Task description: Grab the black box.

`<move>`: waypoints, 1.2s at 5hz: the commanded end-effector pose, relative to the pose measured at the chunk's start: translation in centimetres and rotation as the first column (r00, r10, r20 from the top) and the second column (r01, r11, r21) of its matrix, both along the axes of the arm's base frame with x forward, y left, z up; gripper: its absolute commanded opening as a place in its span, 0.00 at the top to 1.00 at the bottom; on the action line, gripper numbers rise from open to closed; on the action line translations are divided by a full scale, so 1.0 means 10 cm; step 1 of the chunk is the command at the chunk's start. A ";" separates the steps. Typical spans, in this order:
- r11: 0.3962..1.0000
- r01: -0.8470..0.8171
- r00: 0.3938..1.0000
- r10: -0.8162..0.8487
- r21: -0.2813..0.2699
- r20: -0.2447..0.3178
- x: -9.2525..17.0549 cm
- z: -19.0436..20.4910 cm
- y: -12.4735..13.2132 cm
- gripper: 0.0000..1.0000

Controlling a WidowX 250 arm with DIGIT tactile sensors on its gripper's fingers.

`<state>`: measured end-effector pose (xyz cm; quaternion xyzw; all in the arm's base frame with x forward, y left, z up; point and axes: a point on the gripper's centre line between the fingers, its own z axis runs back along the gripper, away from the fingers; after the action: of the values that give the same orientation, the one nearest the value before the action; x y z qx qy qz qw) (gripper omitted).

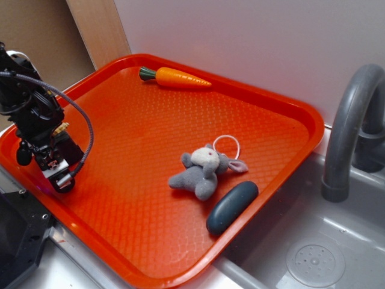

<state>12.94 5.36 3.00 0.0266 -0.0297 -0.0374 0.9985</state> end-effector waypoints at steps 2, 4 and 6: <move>1.000 -0.021 0.997 0.022 -0.014 0.068 -0.07 0.22 0.15 1.00; 0.998 -0.018 0.994 0.025 -0.057 0.110 -0.12 0.62 0.03 1.00; 0.998 -0.053 0.988 0.049 0.018 0.146 0.11 1.61 -0.45 1.00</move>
<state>13.63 1.05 18.61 0.0391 -0.0861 -0.0074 0.9955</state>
